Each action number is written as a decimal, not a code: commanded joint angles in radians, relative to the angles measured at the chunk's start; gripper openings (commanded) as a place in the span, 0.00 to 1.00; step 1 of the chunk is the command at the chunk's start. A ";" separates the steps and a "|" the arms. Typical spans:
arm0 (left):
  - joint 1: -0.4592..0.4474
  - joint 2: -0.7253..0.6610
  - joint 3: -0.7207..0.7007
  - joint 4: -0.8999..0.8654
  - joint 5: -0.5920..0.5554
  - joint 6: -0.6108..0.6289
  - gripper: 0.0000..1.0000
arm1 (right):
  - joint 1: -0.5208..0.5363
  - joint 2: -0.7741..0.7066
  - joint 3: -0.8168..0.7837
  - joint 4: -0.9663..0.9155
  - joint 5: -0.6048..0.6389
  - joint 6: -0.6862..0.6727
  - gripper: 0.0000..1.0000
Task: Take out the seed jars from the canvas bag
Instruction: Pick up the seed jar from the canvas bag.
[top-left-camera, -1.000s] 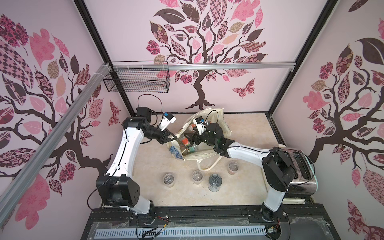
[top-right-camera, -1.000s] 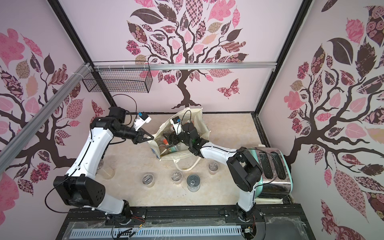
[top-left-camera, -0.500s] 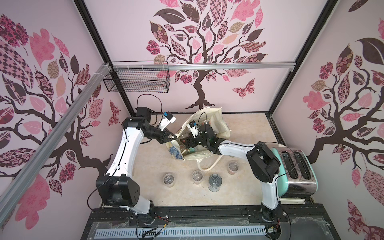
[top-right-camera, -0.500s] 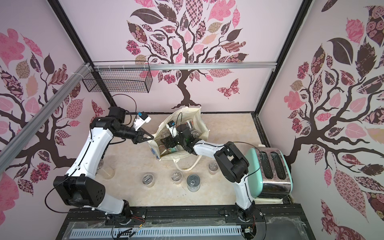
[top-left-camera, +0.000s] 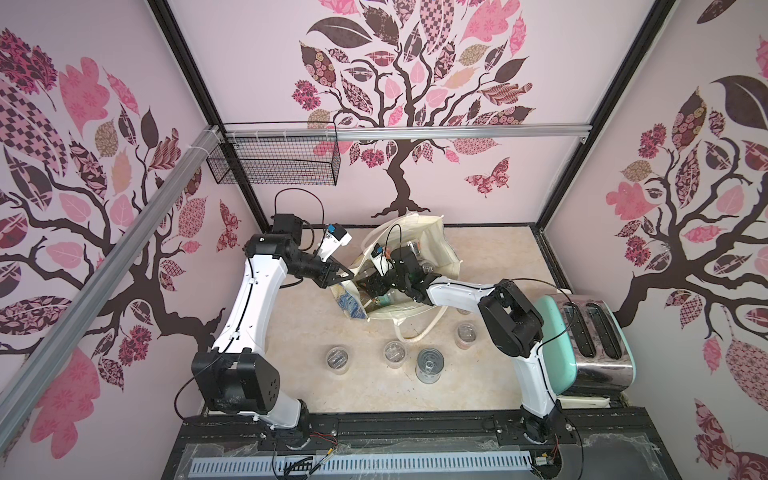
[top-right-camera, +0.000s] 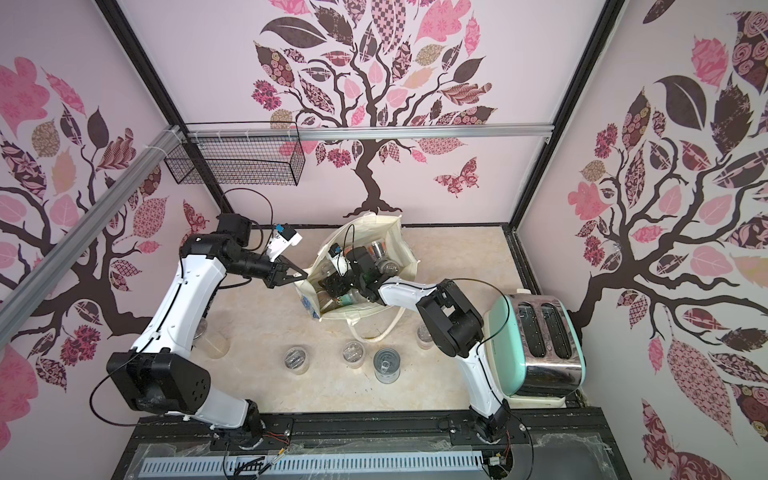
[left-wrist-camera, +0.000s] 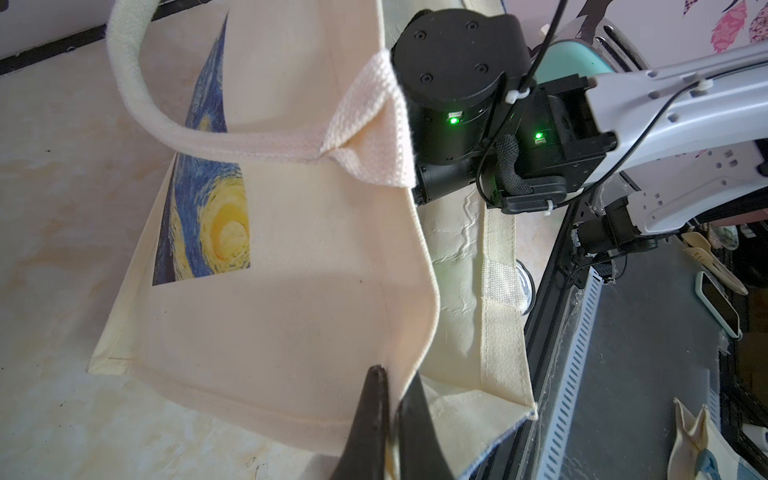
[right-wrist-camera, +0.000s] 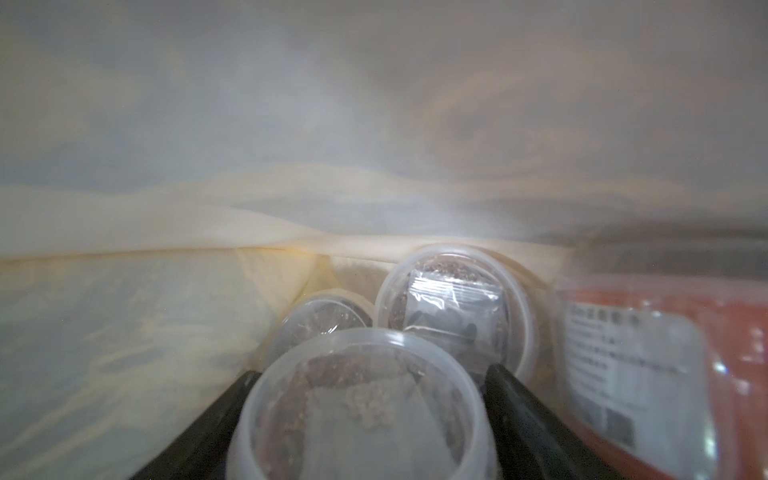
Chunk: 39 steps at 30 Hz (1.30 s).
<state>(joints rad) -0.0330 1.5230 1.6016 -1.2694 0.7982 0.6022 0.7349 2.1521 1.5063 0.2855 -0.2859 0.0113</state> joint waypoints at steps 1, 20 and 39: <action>-0.001 -0.001 0.023 -0.033 0.033 0.001 0.00 | 0.005 0.038 0.017 -0.036 -0.016 -0.023 0.85; 0.000 -0.004 0.030 -0.023 0.001 -0.013 0.00 | 0.006 -0.192 -0.128 0.169 0.067 0.019 0.70; 0.008 0.003 0.022 0.078 -0.146 -0.140 0.00 | -0.079 -0.710 -0.518 0.271 0.199 0.131 0.68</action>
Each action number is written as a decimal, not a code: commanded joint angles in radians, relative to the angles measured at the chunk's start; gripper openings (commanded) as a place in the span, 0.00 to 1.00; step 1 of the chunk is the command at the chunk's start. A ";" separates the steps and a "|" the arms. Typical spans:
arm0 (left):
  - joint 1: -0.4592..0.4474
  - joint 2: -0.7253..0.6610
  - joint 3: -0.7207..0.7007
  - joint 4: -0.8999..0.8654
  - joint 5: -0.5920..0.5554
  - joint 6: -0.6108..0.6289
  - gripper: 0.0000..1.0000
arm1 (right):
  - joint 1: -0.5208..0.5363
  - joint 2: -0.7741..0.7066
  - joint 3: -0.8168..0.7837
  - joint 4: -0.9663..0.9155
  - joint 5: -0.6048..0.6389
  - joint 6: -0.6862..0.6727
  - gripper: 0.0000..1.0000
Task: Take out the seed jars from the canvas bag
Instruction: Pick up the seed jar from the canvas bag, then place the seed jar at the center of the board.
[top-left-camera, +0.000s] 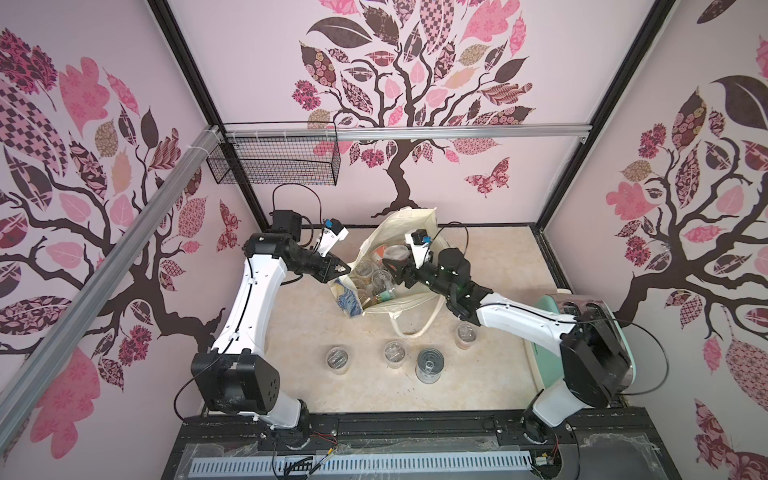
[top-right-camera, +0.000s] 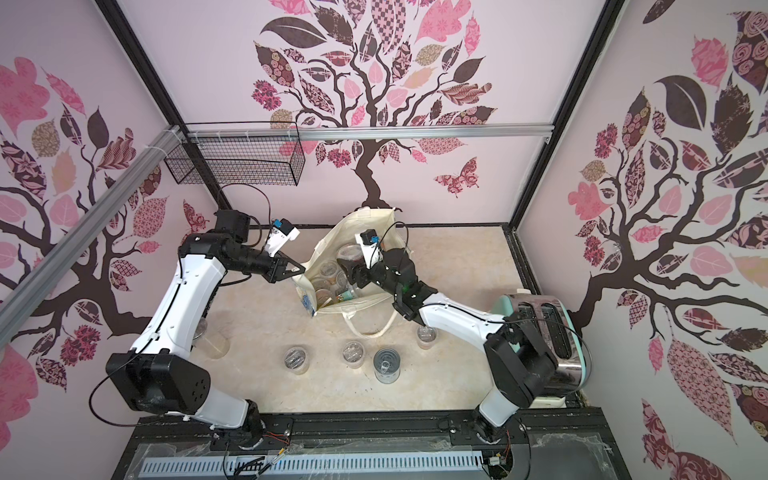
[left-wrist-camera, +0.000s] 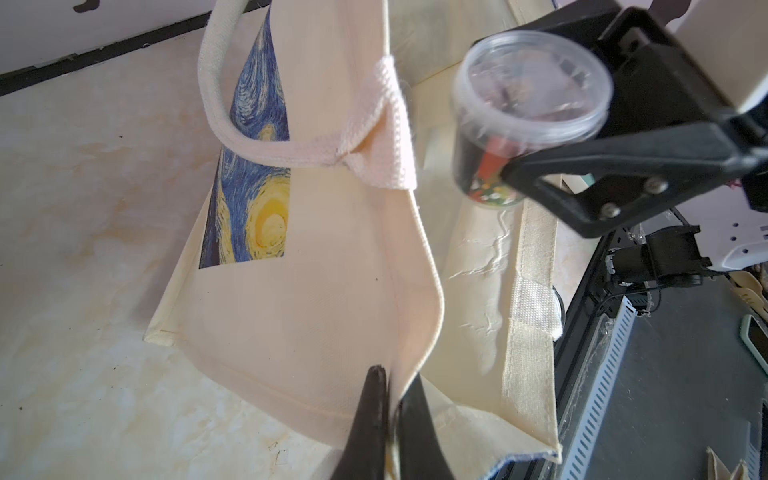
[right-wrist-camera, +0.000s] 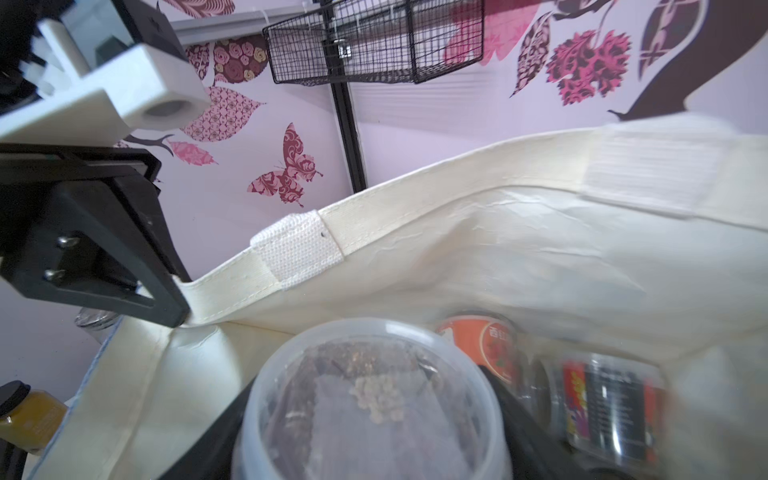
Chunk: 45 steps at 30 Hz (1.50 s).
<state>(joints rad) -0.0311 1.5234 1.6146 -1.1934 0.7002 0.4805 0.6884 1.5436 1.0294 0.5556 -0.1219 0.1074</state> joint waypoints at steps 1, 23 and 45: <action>0.007 0.004 0.008 0.008 -0.049 -0.020 0.00 | -0.048 -0.141 -0.075 -0.008 0.046 0.037 0.68; 0.014 -0.007 0.008 0.017 -0.074 -0.028 0.00 | -0.232 -0.496 -0.597 -0.007 0.394 0.155 0.71; 0.014 -0.019 0.002 0.025 -0.035 -0.036 0.00 | -0.301 -0.218 -0.720 0.004 0.719 0.416 0.71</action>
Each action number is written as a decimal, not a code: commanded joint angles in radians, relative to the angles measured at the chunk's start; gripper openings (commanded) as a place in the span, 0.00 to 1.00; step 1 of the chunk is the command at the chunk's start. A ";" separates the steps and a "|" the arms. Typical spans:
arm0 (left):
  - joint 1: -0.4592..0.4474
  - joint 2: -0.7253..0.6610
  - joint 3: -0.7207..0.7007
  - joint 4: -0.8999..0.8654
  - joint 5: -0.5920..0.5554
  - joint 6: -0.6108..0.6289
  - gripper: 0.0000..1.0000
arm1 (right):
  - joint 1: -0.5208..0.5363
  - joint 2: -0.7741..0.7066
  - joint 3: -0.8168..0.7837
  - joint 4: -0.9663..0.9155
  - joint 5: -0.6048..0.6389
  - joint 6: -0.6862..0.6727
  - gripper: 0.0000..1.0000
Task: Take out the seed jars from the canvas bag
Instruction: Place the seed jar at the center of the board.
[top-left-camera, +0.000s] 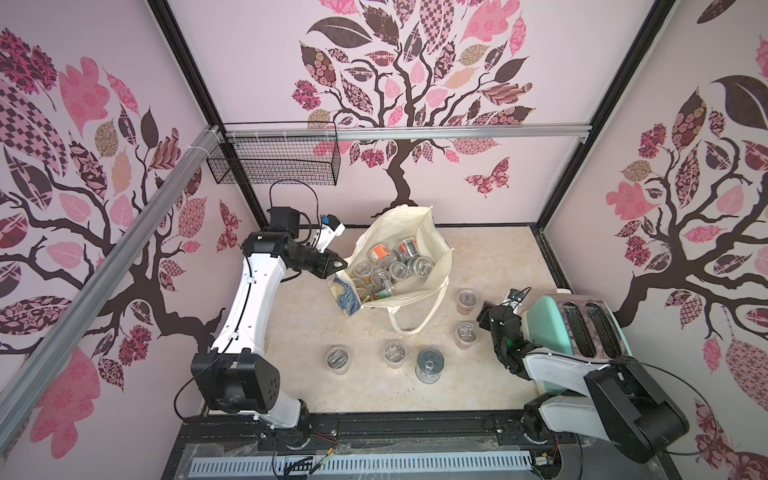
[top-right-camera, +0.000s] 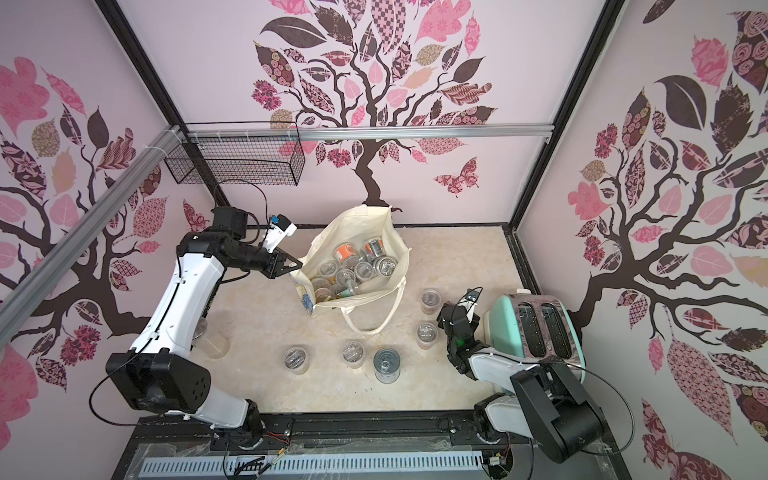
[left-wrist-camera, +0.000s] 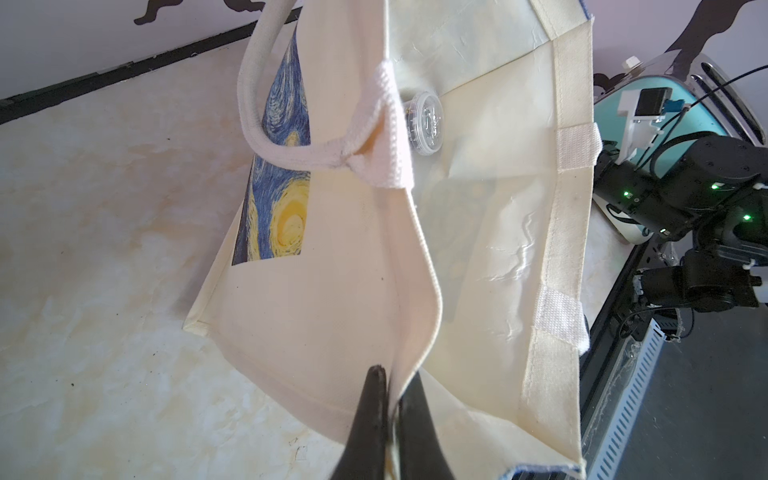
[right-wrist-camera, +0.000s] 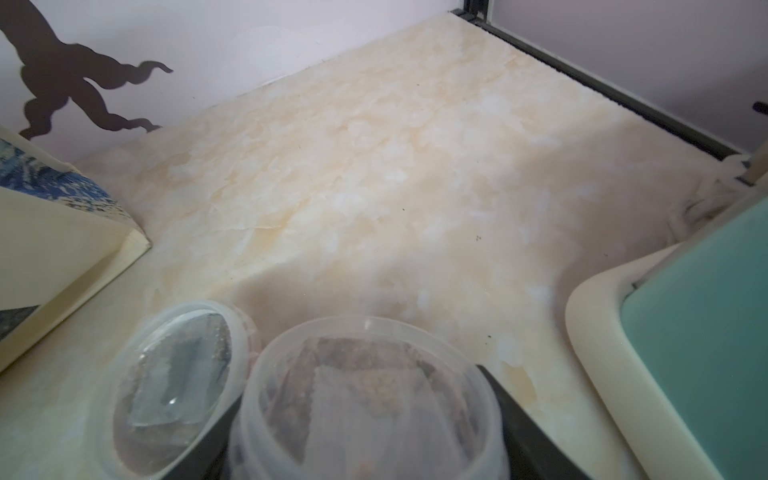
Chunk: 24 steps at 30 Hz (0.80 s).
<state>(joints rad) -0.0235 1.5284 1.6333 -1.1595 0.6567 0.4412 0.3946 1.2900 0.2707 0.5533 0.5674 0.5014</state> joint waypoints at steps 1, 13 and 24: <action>0.006 -0.021 -0.016 -0.009 0.010 0.003 0.00 | -0.007 0.040 0.039 0.018 0.031 0.020 0.71; 0.007 -0.013 -0.015 -0.019 0.020 0.008 0.00 | -0.013 0.101 0.105 -0.042 0.039 0.024 0.80; 0.007 -0.033 -0.027 -0.012 0.014 0.018 0.00 | -0.013 -0.017 0.118 -0.210 -0.002 0.083 0.86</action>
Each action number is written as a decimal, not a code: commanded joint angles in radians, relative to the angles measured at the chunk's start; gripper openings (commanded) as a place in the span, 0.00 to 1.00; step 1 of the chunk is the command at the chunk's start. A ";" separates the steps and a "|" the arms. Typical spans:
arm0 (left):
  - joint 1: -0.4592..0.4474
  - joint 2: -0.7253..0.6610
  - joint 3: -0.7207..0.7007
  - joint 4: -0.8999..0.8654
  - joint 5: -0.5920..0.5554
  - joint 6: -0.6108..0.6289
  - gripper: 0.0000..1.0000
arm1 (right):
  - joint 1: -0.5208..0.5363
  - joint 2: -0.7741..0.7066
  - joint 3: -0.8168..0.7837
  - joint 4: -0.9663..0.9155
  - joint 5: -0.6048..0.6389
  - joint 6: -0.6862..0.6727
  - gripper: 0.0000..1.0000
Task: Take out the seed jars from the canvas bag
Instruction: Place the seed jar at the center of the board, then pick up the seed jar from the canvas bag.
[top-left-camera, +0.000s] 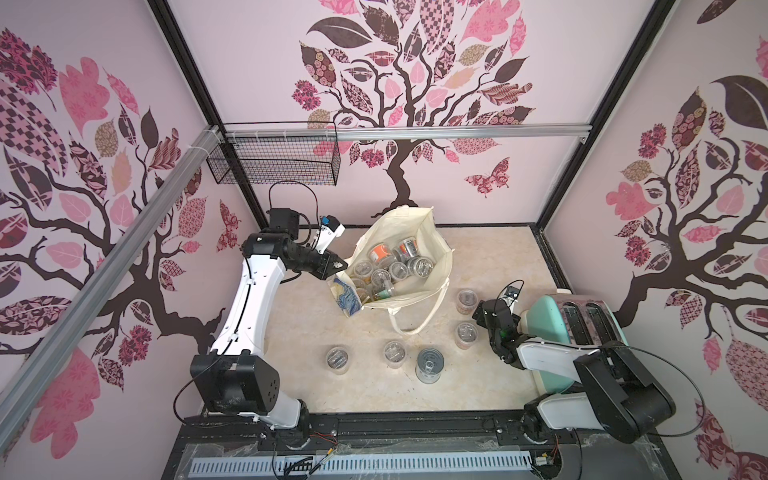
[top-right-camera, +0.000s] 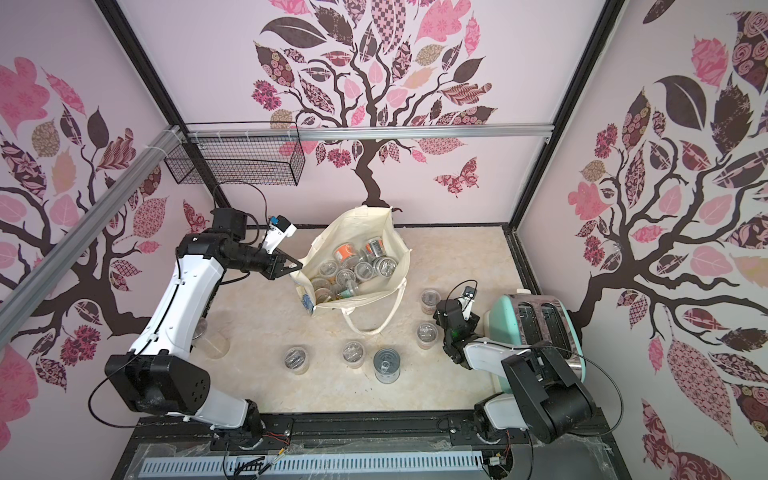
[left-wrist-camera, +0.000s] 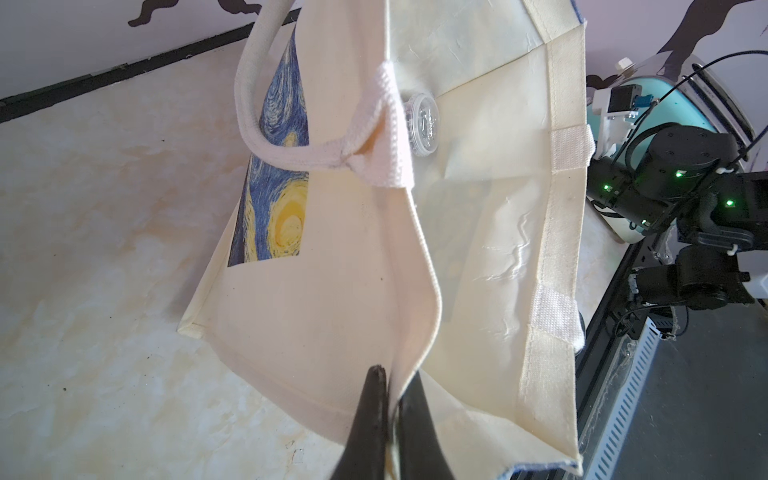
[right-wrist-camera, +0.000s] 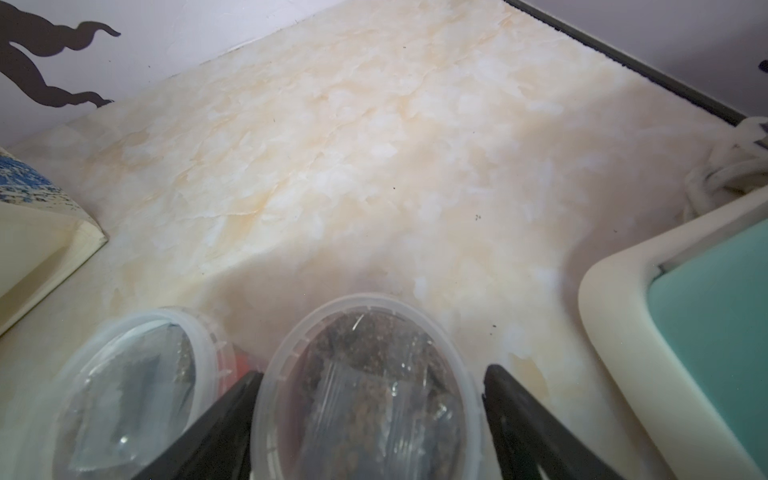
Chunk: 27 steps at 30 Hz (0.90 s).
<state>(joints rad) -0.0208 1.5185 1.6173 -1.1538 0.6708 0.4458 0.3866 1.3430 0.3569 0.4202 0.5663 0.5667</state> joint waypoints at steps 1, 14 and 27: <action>0.005 -0.023 -0.008 -0.020 0.000 0.010 0.00 | -0.005 -0.094 0.042 -0.103 -0.004 0.014 0.87; 0.006 -0.037 -0.015 -0.077 0.046 0.086 0.00 | -0.006 -0.289 0.297 -0.343 -0.222 -0.223 0.91; 0.006 -0.041 -0.015 -0.189 0.118 0.213 0.00 | 0.204 -0.072 0.722 -0.515 -0.902 -0.571 0.86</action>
<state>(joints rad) -0.0200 1.5112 1.6146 -1.2736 0.7399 0.6003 0.5167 1.2068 0.9970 0.0200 -0.1734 0.1242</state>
